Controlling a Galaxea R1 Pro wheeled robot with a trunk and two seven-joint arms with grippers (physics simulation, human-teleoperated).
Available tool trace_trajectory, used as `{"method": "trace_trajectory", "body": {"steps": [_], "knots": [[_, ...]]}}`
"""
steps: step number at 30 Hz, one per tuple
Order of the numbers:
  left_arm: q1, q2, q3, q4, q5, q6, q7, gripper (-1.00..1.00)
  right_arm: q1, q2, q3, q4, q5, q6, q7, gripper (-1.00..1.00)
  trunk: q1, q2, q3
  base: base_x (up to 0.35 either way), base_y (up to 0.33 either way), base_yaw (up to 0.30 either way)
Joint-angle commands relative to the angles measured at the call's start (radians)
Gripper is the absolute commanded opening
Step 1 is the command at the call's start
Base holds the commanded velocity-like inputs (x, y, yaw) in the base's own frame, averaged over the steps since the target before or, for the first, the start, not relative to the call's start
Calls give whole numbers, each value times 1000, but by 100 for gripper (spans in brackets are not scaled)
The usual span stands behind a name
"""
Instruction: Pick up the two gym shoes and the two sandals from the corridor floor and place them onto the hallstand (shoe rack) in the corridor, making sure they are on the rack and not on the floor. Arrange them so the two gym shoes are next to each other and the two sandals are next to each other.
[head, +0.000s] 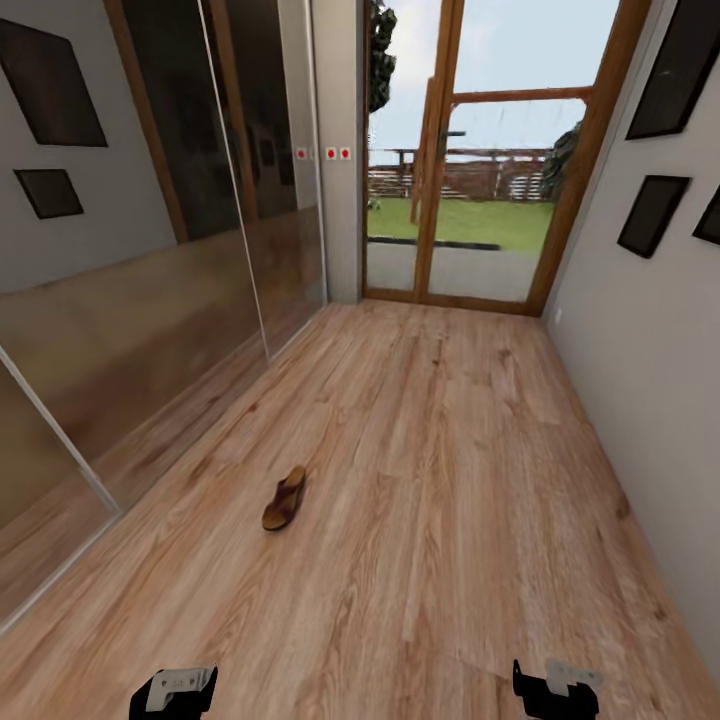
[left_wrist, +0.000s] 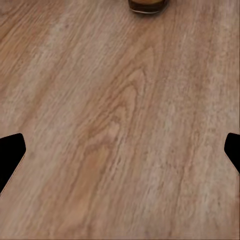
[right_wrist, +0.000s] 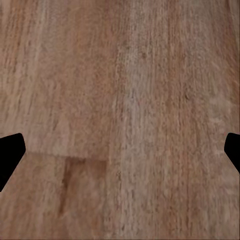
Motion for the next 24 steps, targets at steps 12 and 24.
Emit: {"method": "trace_trajectory", "body": {"steps": [12, 24], "knots": [[-1, -1, 8, 0, -6, -4, -8, 100, -1, -1, -2, 1, -3, -4, 0, 100, 0, 0, -1, 339, 0, 0], [-1, -1, 8, 0, -6, -4, -8, 100, -1, -1, -2, 1, -4, -3, 0, 100, 0, 0, -1, 339, 0, 0]]}}
